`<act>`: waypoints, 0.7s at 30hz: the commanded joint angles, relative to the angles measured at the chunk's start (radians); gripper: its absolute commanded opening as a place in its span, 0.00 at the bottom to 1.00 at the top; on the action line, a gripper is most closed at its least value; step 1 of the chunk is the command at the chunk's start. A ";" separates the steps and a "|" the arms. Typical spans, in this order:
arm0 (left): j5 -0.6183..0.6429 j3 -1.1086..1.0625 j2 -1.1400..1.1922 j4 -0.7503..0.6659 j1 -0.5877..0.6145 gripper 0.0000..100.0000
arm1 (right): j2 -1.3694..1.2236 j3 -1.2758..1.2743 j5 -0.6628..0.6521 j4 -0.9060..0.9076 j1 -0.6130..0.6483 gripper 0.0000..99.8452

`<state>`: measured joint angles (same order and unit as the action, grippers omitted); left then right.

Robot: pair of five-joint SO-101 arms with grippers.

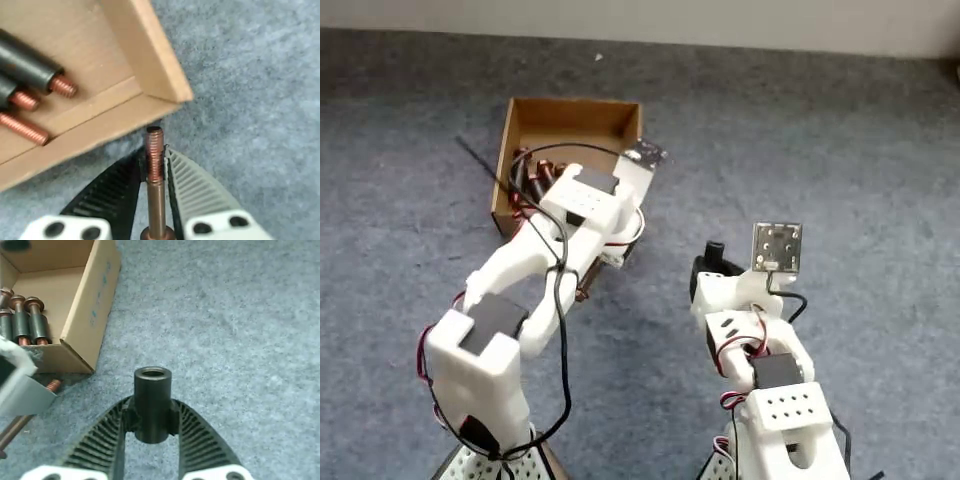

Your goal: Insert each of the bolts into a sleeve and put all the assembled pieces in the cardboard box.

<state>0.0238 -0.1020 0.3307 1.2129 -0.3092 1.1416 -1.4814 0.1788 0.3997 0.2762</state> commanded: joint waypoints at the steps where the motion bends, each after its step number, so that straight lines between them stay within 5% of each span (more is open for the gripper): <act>1: 0.015 -0.054 -0.173 0.026 -0.005 0.01 | 0.024 0.007 0.003 -0.024 -0.012 0.00; 11: 0.038 -0.240 -0.541 0.034 -0.001 0.01 | 0.024 0.007 0.003 -0.024 -0.012 0.00; 21: 0.462 -0.426 -0.842 -0.138 0.163 0.01 | 0.022 0.007 0.003 -0.024 -0.012 0.00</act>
<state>0.3491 -0.4703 -0.3859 1.1884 -0.2386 1.1416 -1.4814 0.1788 0.3997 0.2762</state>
